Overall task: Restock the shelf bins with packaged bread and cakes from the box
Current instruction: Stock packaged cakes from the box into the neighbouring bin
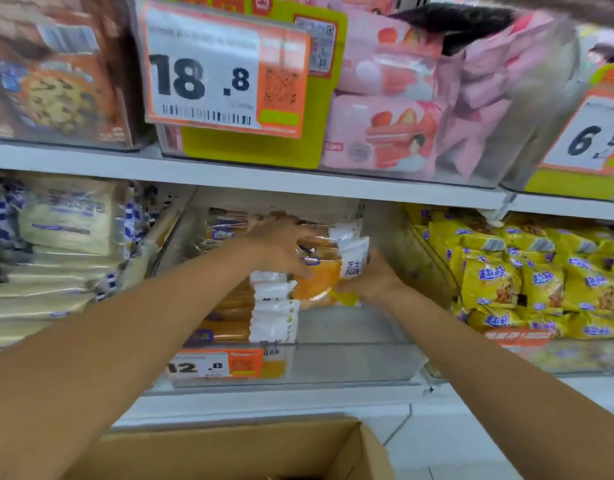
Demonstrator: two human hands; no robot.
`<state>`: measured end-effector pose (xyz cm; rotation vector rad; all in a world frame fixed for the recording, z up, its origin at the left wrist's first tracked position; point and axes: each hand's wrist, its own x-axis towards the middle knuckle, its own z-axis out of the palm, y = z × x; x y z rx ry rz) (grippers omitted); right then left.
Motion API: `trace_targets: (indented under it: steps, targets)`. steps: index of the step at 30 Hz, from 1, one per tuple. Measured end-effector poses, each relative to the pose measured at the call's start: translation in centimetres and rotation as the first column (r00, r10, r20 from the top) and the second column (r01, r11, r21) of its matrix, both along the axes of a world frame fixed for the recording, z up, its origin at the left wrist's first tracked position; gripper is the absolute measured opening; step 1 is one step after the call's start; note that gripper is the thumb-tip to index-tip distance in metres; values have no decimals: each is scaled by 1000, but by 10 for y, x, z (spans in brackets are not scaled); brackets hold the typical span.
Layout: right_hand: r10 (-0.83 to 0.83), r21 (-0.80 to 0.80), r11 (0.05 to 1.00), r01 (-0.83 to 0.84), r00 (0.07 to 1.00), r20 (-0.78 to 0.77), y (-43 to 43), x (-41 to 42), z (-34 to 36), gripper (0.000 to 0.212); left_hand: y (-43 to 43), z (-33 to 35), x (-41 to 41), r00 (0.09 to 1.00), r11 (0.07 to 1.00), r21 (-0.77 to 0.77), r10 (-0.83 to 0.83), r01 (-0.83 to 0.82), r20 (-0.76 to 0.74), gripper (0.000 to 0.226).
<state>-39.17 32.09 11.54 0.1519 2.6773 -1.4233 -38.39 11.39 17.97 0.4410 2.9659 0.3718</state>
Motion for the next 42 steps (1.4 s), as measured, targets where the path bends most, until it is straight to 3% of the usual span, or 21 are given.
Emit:
trace_targets:
  steps: [2,9,14,18,21,26,30,34,39,42]
  targets:
    - [-36,-51,998,36,999,2,-3,-5,0,94,-4,2,-6,999,1000,10,-4,4,37,101]
    - [3,-67,998,-5,1000,-28,-5,-18,-9,128,-6,6,-10,993,998,-61,-7,14,117,108]
    - [-20,-63,998,22,1000,18,-10,-1,6,102,-3,1,-5,990,994,4,106,-106,-95,74]
    - [-51,-61,997,49,998,-39,-13,3,11,90,-6,-4,-6,987,989,91,124,-115,-103,64]
    - [-63,-70,996,56,992,-108,-17,5,11,85,4,-1,-7,986,993,-15,116,-119,-121,61]
    - [26,2,1000,-26,998,-58,-14,8,9,94,15,-4,-4,984,973,-180,121,-143,-131,69]
    - [-20,-83,996,18,999,-28,-11,1,5,97,-7,-6,-6,992,994,14,105,-104,-76,70]
    - [-1,-167,986,0,1000,-10,-8,-3,0,123,-20,-16,-4,994,987,155,64,-50,-87,74]
    - [-12,-85,996,10,1000,-19,-13,18,22,110,-25,-7,9,993,965,254,93,-71,-75,88]
    - [33,95,995,-22,993,-115,-12,41,37,117,-30,-2,30,987,913,404,116,-62,-110,65]
